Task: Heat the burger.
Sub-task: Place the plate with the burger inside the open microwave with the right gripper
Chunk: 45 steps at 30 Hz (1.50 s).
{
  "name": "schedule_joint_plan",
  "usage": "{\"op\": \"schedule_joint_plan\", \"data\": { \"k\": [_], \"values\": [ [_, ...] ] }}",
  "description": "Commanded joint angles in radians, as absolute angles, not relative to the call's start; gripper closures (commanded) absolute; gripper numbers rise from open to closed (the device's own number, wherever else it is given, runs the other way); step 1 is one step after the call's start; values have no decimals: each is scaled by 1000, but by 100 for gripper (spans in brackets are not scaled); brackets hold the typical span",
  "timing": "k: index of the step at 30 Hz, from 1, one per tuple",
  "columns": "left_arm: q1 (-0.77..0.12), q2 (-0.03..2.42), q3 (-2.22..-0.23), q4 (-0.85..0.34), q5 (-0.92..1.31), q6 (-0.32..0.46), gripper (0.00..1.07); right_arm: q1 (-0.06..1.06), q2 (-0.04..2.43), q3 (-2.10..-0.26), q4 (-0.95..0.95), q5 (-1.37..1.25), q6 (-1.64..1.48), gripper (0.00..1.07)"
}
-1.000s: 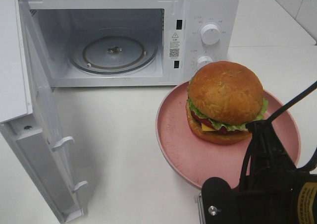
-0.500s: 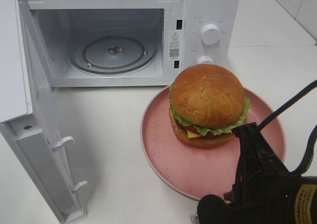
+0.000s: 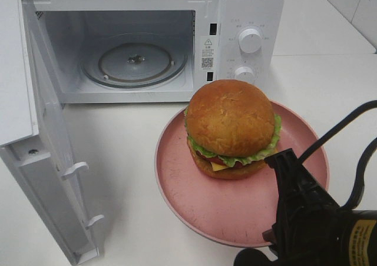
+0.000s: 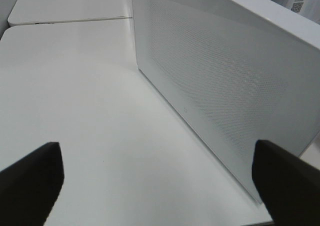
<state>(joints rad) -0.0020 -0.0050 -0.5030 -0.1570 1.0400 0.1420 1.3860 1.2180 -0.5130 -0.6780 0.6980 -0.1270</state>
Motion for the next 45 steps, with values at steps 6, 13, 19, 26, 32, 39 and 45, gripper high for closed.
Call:
{"op": "schedule_joint_plan", "data": {
  "k": [6,13,19,26,32,39,45],
  "values": [
    [-1,-28,-501,-161,1038,141,12,1388,1211,-515,-731,671,-159,107],
    [-1,-28,-501,-161,1038,141,12,1384,1211,-515,-722,614,-225,107],
    [-1,-28,-501,-161,1038,141,12,1384,1211,-515,-702,599,-293,107],
    [-1,-28,-501,-161,1038,141,12,1294,1211,-515,-643,573,-391,107],
    [-1,-28,-501,-161,1038,141,12,1197,1211,-516,-566,541,-563,107],
    [-1,-28,-501,-161,1038,141,12,1117,1211,-517,-508,540,-704,107],
    [-1,-28,-501,-161,1038,141,12,1037,1211,-517,-430,505,-806,107]
  ]
}}
